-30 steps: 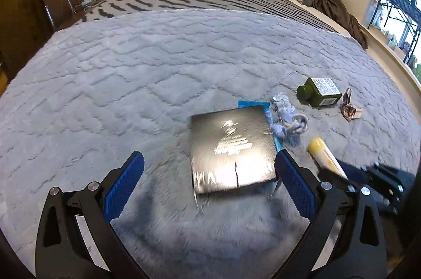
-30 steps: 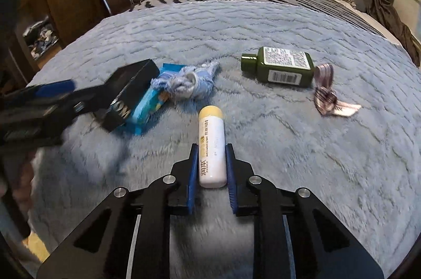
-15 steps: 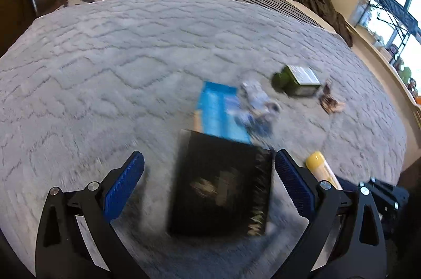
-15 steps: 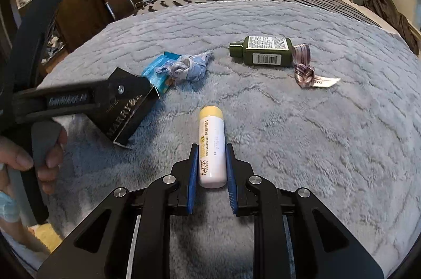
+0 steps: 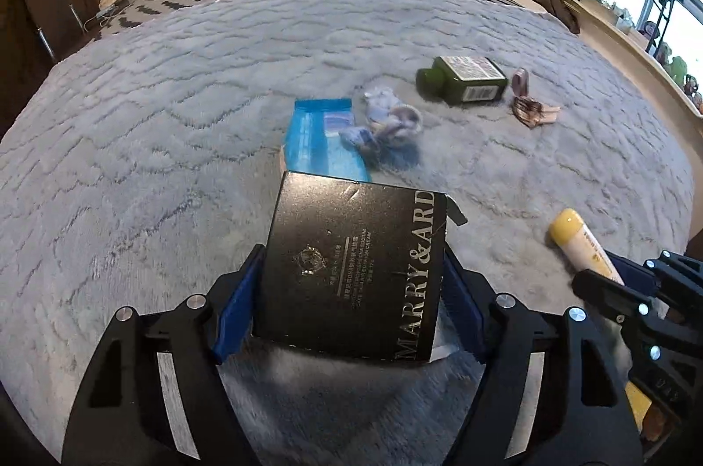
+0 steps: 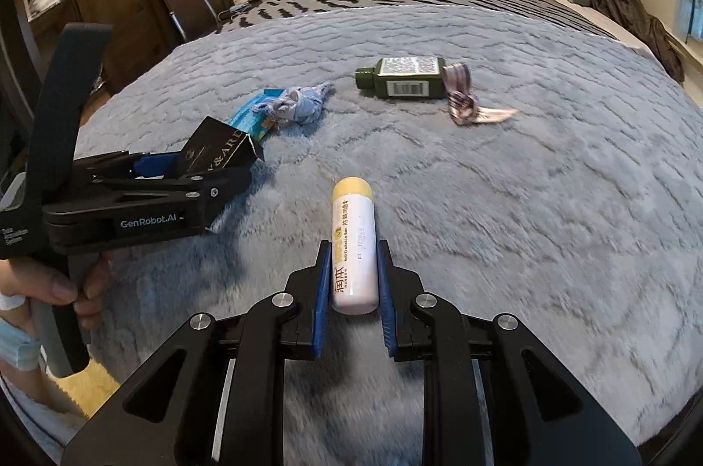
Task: Collect trash
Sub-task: 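Lower the box and tube into the bin and open both grippers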
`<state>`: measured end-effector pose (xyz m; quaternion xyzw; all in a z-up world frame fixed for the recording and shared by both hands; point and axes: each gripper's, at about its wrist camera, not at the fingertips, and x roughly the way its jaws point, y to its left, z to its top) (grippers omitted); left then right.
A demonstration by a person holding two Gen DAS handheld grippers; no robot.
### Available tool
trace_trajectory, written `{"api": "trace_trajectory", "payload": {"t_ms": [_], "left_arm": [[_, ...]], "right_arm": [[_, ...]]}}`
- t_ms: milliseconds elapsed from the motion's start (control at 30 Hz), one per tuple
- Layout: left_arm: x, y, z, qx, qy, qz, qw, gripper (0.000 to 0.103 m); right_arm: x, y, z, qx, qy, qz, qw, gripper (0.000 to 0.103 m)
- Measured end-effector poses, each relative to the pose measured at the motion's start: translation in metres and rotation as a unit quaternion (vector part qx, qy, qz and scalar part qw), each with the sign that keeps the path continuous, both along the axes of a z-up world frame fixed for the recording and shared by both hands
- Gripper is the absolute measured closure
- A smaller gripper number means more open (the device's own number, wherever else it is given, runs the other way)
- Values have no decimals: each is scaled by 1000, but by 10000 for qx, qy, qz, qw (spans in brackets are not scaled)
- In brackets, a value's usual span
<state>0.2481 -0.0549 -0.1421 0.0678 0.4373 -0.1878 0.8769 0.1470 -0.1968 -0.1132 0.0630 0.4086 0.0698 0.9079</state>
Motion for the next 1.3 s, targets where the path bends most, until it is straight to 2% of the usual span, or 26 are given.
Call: {"api": "trace_trajectory", "payload": {"t_ms": [233, 400, 700, 833, 967, 1133, 1300], "left_arm": [[-58, 0, 14, 8, -254, -252, 9994, 32], [-109, 4, 24, -141, -413, -355, 9984, 32], [-192, 17, 25, -371, -462, -375, 9975, 32], [-220, 25, 10, -397, -326, -259, 9983, 32], [-239, 30, -17, -454, 32, -151, 9988, 32], [-256, 25, -61, -293, 593, -217, 9976, 32], [-257, 21, -102, -35, 1005, -228, 9947, 32]], "right_arm": [[-42, -10, 9, 117, -130, -102, 9998, 82], [-76, -13, 19, 128, -249, -89, 9996, 82], [-141, -6, 27, 133, -314, 54, 9994, 82], [-163, 2, 16, 126, -177, 109, 9997, 82], [-175, 5, -2, 205, 74, 125, 9997, 82], [-183, 14, -31, 301, 541, 253, 9978, 82], [-181, 17, -64, 288, 1018, 218, 9942, 82]]}}
